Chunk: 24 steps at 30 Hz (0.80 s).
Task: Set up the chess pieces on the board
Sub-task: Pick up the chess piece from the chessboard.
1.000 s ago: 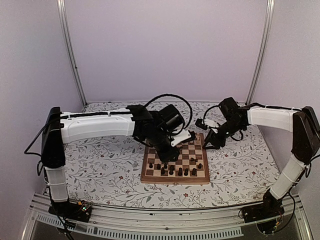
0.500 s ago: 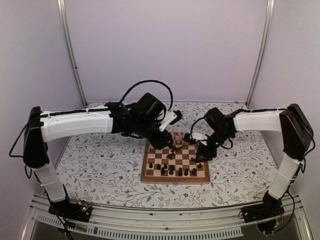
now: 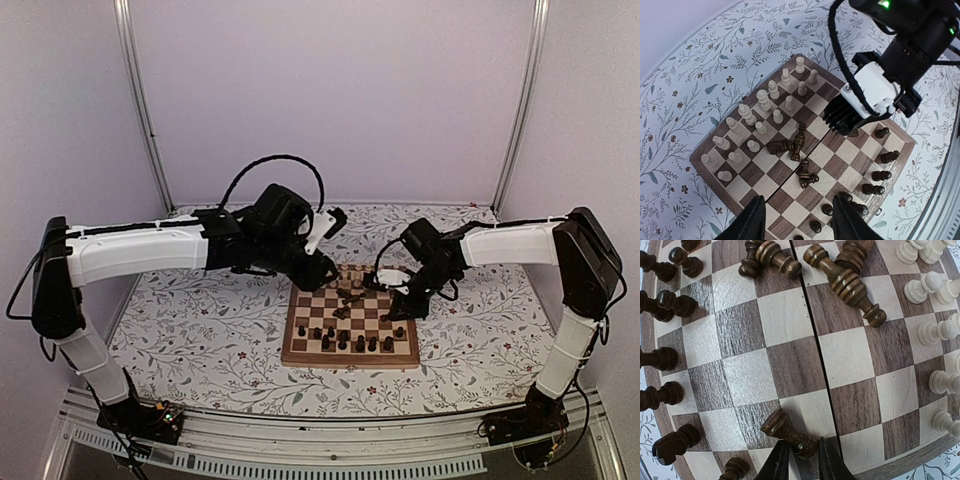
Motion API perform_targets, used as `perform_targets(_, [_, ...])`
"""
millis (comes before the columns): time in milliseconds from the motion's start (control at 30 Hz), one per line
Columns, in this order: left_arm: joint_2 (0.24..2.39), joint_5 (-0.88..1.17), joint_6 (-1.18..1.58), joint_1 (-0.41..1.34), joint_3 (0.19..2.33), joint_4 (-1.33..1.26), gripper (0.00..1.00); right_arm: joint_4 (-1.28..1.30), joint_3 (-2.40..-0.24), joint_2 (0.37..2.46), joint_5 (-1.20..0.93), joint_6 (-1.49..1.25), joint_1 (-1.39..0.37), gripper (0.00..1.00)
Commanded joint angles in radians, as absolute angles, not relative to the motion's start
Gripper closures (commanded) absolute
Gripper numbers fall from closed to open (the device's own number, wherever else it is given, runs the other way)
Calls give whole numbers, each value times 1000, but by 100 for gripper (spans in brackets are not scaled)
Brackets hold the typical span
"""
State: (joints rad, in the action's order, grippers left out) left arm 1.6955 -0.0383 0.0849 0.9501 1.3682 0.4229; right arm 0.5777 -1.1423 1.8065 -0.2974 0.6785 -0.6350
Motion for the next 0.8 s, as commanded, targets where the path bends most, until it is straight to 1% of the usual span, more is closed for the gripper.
perform_targets(0, [1650, -11, 182, 895, 1300, 294, 51, 562, -1141, 1809, -280, 691, -646, 81])
perform_targets(100, [1649, 40, 231, 874, 1258, 230, 51, 561, -1139, 1801, -293, 696, -647, 83])
perform_targets(200, [1650, 88, 256, 858, 1239, 188, 51, 572, -1140, 1805, -301, 701, -649, 83])
perform_targets(300, [1650, 116, 256, 852, 1233, 176, 50, 584, -1139, 1820, -306, 703, -649, 79])
perform_targets(433, [1645, 126, 253, 851, 1224, 177, 50, 581, -1129, 1807, -312, 719, -648, 70])
perform_targets(767, [1620, 130, 262, 845, 1192, 161, 50, 589, -1131, 1802, -304, 850, -650, 68])
